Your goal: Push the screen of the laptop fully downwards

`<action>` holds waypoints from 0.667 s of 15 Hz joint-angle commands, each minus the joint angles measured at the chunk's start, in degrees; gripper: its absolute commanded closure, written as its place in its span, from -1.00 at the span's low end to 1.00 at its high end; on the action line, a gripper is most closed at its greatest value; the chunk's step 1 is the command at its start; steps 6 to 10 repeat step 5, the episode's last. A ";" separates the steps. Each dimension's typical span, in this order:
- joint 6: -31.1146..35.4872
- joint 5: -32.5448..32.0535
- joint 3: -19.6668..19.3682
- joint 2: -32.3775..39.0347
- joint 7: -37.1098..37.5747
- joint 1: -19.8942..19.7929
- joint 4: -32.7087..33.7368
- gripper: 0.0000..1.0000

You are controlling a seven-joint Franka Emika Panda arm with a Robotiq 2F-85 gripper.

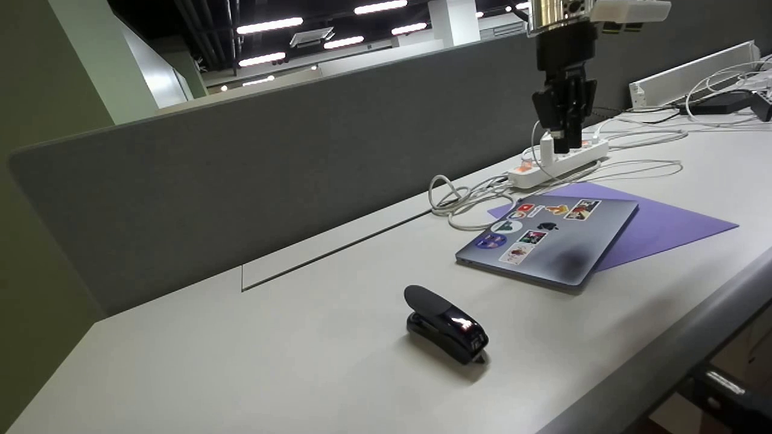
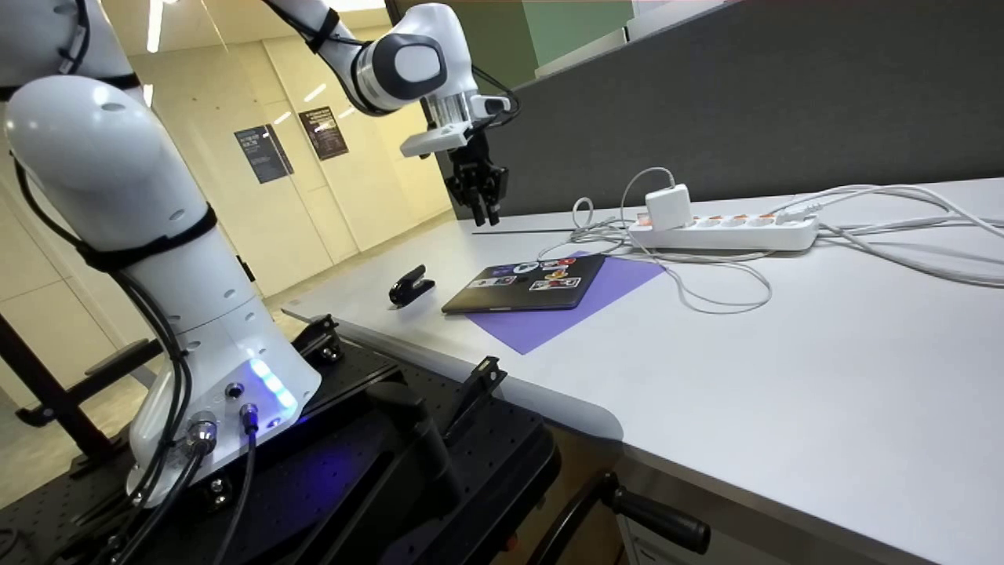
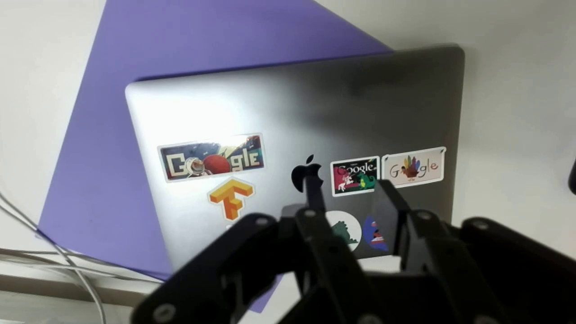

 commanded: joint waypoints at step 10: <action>-3.30 1.08 -1.93 -1.90 -0.48 1.97 -0.79 -0.87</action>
